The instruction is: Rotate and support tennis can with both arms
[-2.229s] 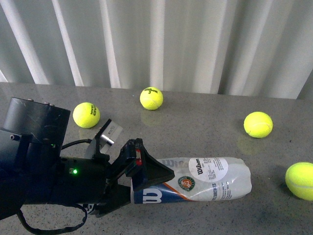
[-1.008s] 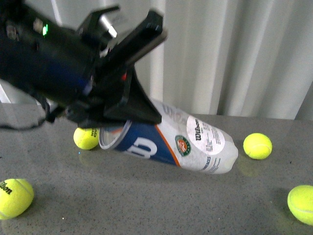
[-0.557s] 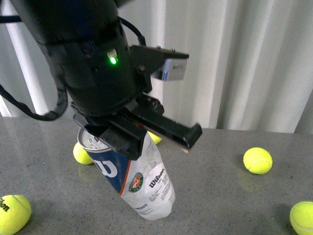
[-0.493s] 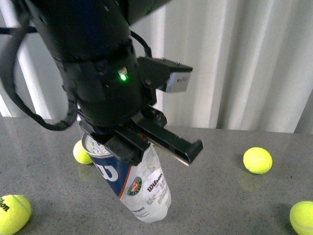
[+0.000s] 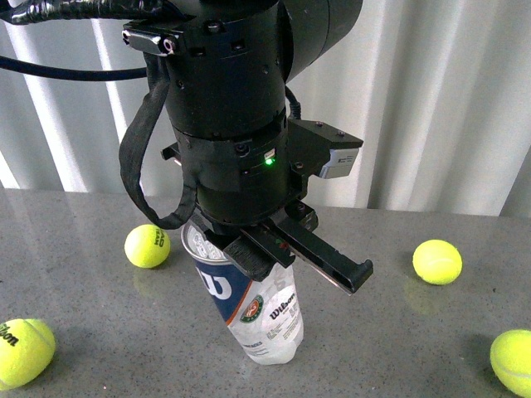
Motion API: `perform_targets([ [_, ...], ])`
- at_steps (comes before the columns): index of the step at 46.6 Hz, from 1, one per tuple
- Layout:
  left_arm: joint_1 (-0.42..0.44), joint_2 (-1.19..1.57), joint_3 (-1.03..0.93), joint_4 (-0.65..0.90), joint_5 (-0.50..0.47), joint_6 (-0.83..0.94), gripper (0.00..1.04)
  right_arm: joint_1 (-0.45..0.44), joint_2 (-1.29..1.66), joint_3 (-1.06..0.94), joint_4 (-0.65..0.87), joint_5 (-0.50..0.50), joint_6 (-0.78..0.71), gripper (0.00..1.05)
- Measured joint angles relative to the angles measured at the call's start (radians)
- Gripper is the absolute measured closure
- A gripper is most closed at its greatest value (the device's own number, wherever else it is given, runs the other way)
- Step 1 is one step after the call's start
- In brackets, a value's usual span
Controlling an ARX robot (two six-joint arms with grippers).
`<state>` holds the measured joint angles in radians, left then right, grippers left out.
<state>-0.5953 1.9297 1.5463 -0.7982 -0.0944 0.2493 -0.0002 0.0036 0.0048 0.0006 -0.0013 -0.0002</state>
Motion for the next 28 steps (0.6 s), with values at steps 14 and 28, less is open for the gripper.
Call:
perform_targets([
  [14, 0.002, 0.018, 0.045, -0.061, -0.021, 0.005, 1.01, 0.000, 0.000, 0.000, 0.000, 0.000, 0.000, 0.07],
  [28, 0.002, 0.023, 0.105, -0.098, -0.031, 0.011, 0.70, 0.000, 0.000, 0.000, 0.000, 0.000, 0.000, 0.07],
])
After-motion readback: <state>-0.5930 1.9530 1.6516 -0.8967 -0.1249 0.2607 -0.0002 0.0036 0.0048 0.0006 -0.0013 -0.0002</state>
